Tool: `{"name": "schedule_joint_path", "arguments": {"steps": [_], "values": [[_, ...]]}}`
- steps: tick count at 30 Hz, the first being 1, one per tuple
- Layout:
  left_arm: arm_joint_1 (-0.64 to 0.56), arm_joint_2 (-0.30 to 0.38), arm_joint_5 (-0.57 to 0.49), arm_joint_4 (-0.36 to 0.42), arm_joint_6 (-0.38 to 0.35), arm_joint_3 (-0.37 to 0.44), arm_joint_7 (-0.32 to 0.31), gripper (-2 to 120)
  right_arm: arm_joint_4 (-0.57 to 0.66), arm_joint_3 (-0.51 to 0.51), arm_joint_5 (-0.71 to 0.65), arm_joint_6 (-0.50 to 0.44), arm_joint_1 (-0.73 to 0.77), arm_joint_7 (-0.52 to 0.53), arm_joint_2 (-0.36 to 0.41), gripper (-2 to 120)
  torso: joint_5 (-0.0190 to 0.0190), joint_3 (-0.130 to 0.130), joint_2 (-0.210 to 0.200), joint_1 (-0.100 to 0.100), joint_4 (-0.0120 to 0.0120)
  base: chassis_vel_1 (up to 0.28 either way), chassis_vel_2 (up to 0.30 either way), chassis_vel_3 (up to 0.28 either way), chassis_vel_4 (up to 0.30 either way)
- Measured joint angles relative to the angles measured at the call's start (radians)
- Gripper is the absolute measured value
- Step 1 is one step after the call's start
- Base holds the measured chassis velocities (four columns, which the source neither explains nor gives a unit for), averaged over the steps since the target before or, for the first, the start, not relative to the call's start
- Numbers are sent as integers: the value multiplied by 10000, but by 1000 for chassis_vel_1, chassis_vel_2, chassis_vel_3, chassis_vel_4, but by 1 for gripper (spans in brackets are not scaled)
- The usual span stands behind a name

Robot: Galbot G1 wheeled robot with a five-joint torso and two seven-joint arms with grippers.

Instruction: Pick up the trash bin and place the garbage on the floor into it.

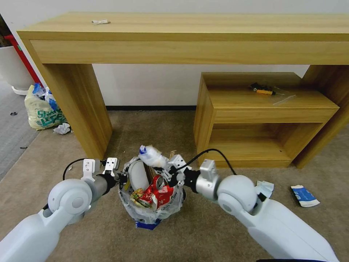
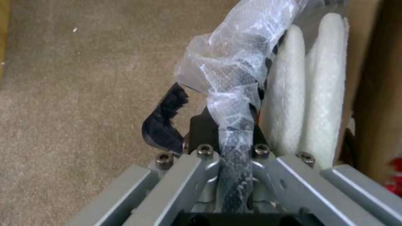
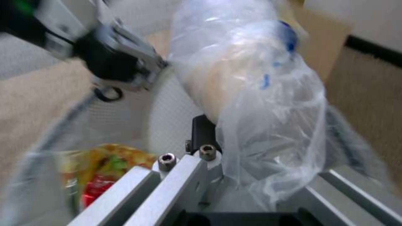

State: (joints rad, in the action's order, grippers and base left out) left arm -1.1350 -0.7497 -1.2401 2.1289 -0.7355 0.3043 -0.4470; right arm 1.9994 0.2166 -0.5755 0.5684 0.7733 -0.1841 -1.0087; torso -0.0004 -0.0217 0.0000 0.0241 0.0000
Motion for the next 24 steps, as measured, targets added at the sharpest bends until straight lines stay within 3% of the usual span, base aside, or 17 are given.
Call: {"name": "schedule_joint_path", "arguments": {"steps": [20,24], "values": [[119,-48,-263,188,-2,146,-33,0,-306,654,-1379,1559,-439,414,-110,0,0,0,0,0,-1,0,0,0,0],[115,-47,-293,189,1,188,-32,0,-149,520,-1600,1708,-455,582,-194,11,0,0,0,0,-1,0,0,0,0]]}}
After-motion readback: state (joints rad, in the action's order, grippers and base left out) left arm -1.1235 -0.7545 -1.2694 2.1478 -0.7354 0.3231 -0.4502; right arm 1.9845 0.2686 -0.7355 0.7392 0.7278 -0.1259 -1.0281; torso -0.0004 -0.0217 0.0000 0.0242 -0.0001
